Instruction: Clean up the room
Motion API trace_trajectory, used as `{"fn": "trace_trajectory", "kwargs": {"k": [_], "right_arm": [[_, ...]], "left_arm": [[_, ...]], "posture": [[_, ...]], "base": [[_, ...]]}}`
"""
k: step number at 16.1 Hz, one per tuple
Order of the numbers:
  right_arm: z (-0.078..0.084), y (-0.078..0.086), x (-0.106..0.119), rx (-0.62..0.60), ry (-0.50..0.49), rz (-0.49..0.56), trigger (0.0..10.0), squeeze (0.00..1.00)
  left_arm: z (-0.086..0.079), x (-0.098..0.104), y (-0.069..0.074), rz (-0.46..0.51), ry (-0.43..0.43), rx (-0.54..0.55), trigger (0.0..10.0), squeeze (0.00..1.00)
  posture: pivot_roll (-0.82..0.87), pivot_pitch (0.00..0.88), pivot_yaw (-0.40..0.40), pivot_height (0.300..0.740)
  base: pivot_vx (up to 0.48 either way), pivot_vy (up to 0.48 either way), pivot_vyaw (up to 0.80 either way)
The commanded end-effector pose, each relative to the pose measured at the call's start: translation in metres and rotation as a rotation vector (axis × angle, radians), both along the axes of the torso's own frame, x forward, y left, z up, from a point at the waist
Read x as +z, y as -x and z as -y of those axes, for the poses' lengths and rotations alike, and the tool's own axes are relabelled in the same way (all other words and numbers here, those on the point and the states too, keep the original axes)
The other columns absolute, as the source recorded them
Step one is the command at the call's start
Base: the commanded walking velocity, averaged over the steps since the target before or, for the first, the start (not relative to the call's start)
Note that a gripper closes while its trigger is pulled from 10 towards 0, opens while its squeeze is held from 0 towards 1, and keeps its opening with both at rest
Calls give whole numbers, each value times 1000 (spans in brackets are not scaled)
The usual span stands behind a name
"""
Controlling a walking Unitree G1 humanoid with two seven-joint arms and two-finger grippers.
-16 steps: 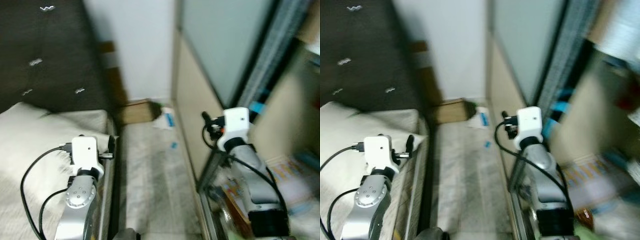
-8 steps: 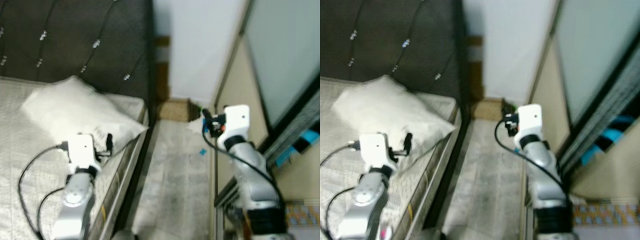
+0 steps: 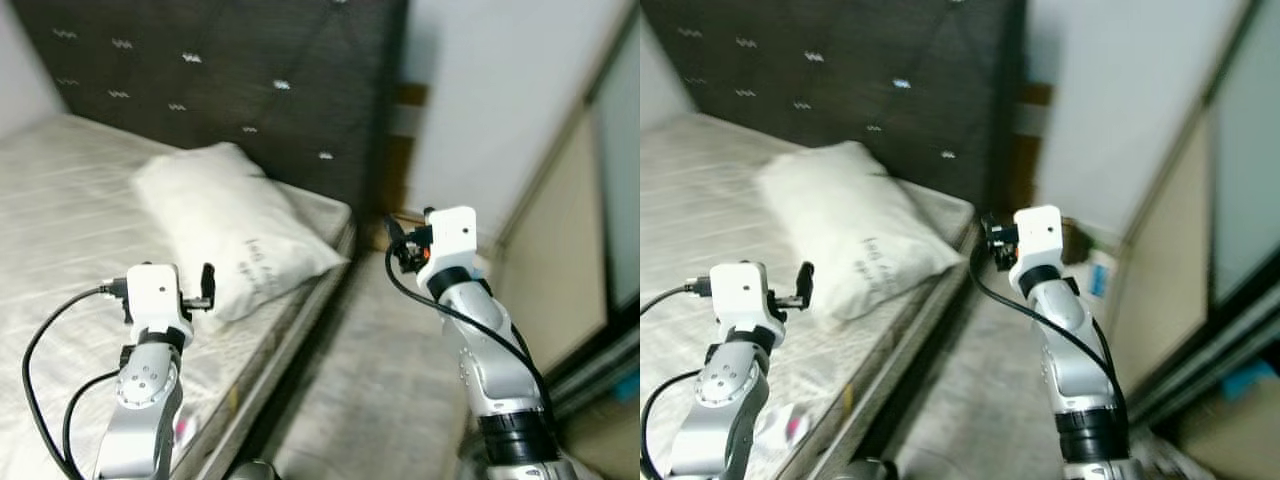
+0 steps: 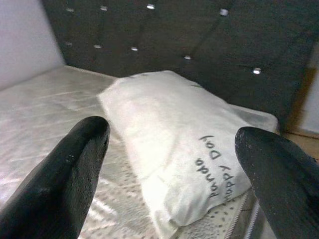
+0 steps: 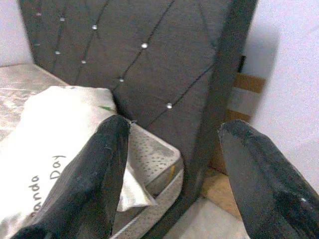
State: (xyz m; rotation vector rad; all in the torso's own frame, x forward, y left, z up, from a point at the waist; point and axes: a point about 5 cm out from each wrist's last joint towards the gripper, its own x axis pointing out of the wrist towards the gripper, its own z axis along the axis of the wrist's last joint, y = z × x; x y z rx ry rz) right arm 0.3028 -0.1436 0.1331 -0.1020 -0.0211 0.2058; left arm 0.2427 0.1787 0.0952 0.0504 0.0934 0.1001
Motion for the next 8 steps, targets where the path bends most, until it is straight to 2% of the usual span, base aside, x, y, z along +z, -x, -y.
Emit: {"fn": "trace_trajectory", "kwargs": {"k": [1,8], "right_arm": [[3,-1,1,-8,1,3,10000,0],[3,-1,0,-2,3,0,10000,0]], "left_arm": [[2,2,0,11,6,1,10000,0],[5,3,1,20,-4,-26,10000,0]], "posture": [[6,0,-13,740],[6,0,-17,740]], "base": [[0,0,800],[0,0,800]]}}
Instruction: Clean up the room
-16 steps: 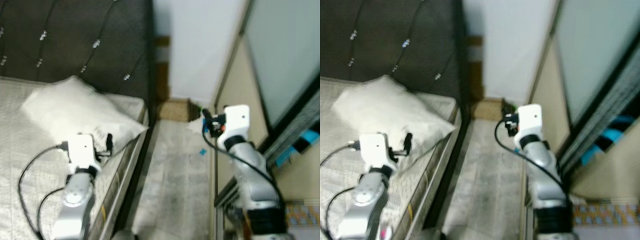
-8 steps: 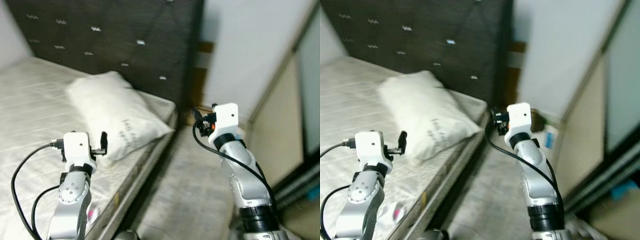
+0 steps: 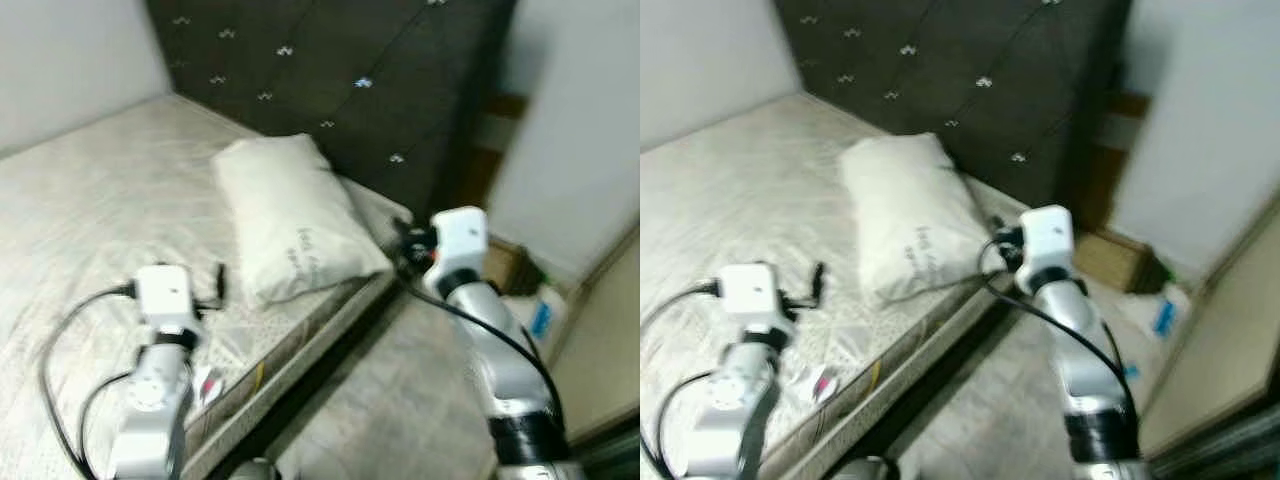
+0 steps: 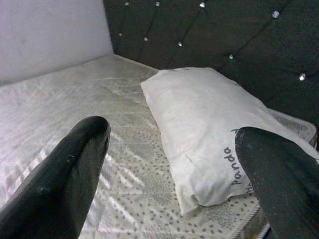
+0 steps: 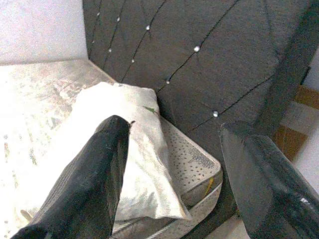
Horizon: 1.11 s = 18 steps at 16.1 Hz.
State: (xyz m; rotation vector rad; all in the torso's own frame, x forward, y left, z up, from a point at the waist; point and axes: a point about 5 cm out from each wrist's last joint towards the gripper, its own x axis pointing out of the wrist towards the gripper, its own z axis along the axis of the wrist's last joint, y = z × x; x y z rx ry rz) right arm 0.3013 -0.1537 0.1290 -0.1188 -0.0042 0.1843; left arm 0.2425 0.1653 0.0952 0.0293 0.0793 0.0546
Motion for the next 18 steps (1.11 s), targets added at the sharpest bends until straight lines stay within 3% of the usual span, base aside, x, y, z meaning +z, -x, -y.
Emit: {"fn": "trace_trajectory", "kwargs": {"k": [1,18], "right_arm": [[-6,-2,4,22,-14,12,10000,0],[-10,-7,5,44,-18,24,10000,0]], "left_arm": [[-8,2,1,6,-26,17,10000,0],[-3,5,-1,36,-8,-3,10000,0]], "posture": [[6,0,-17,740],[13,0,-28,740]], "base": [[0,0,800],[0,0,800]]}}
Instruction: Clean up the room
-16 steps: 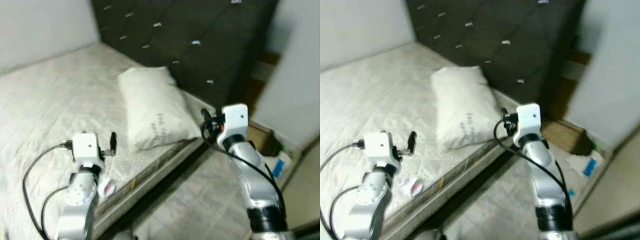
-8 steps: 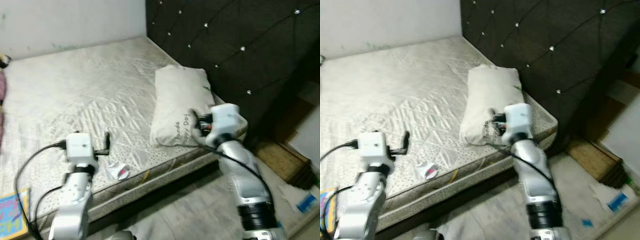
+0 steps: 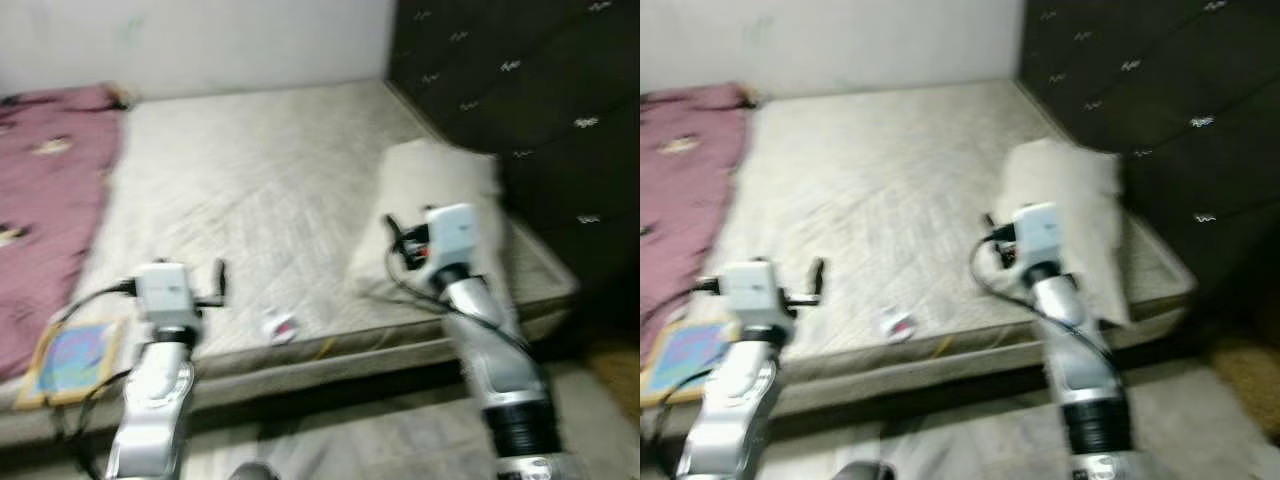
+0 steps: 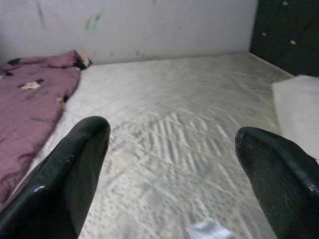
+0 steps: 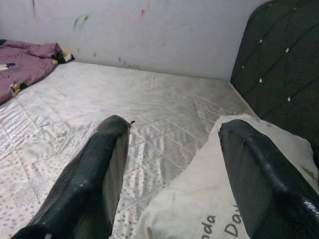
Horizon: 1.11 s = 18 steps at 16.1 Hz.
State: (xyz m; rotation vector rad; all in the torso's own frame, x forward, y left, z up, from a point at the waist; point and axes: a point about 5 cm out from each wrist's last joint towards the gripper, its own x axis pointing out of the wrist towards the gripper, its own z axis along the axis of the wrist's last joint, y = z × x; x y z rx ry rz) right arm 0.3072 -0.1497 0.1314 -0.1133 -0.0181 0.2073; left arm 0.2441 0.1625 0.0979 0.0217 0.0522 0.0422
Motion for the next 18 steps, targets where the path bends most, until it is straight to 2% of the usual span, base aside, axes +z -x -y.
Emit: {"fn": "trace_trajectory", "kwargs": {"k": [1,3,6,10,18], "right_arm": [[-6,-1,4,19,-29,14,10000,0],[-6,-2,5,23,-5,19,10000,0],[-5,-1,4,17,-23,18,10000,0],[-4,-2,5,1,-42,20,10000,0],[-3,-2,4,-5,-41,15,10000,0]], "left_arm": [[-6,3,1,14,-19,5,10000,0],[-6,3,0,15,-16,0,10000,0],[-5,3,0,16,-13,-6,10000,0],[-3,4,0,29,-2,-34,10000,0],[-1,4,1,24,11,-50,10000,0]], "posture": [[12,0,-28,740],[9,0,-27,740],[4,0,-24,740],[2,0,-23,740],[2,0,-25,740]], "base": [[0,0,800],[0,0,788],[0,0,785],[0,0,0],[276,0,0]]}}
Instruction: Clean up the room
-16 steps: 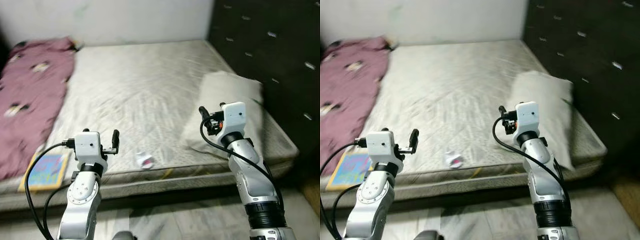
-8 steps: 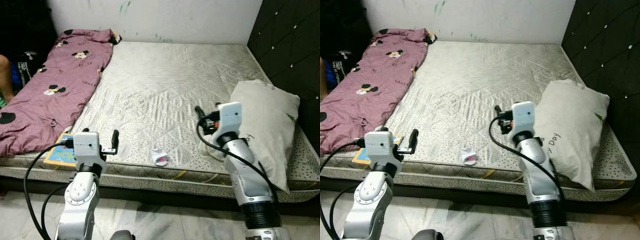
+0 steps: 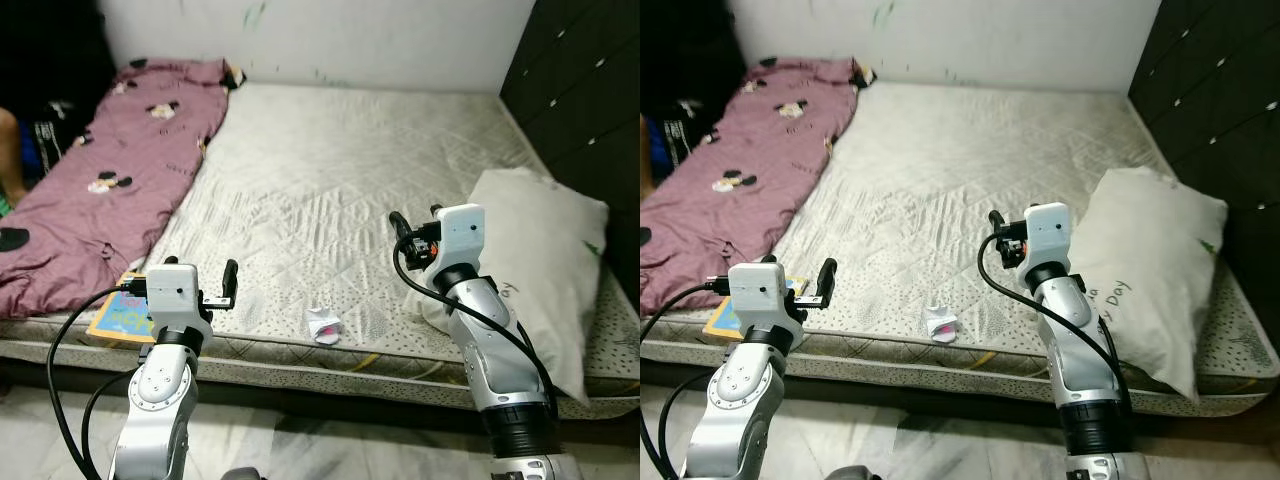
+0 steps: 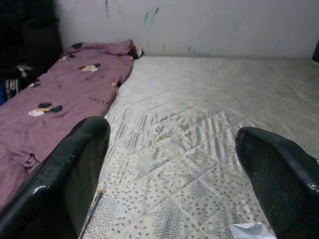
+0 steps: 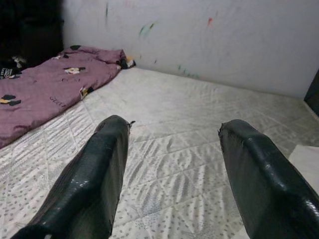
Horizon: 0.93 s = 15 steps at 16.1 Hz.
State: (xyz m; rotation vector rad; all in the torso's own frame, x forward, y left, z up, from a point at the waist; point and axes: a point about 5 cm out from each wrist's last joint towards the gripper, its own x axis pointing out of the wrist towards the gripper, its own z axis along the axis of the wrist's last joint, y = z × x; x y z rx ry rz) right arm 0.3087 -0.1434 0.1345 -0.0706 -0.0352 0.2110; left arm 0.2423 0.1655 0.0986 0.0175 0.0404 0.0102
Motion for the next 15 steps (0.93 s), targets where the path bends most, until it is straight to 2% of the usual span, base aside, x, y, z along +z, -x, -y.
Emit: {"fn": "trace_trajectory", "kwargs": {"k": [1,4,7,9,12,15], "right_arm": [[3,0,1,-10,4,3,10000,0],[4,0,0,-9,7,-2,10000,0],[7,0,-2,-14,12,-4,10000,0],[7,0,-3,-14,18,-5,10000,0],[6,1,-4,-8,27,-2,10000,0],[7,0,-3,-14,21,-2,10000,0]], "left_arm": [[2,3,-1,12,9,-20,10000,0],[2,2,0,6,3,-12,10000,0],[-1,-3,-1,-23,-16,41,10000,0],[0,-3,-1,-23,-18,36,10000,0],[2,-3,-1,-18,-43,23,10000,0],[3,-3,-2,-17,-47,22,10000,0]], "posture": [[2,0,-25,740],[3,0,-28,740],[5,0,-29,740],[10,0,-30,740],[10,0,-32,740],[5,0,-25,740]], "base": [[315,0,0],[306,0,0],[0,0,0],[0,0,0],[0,0,725],[0,0,0]]}}
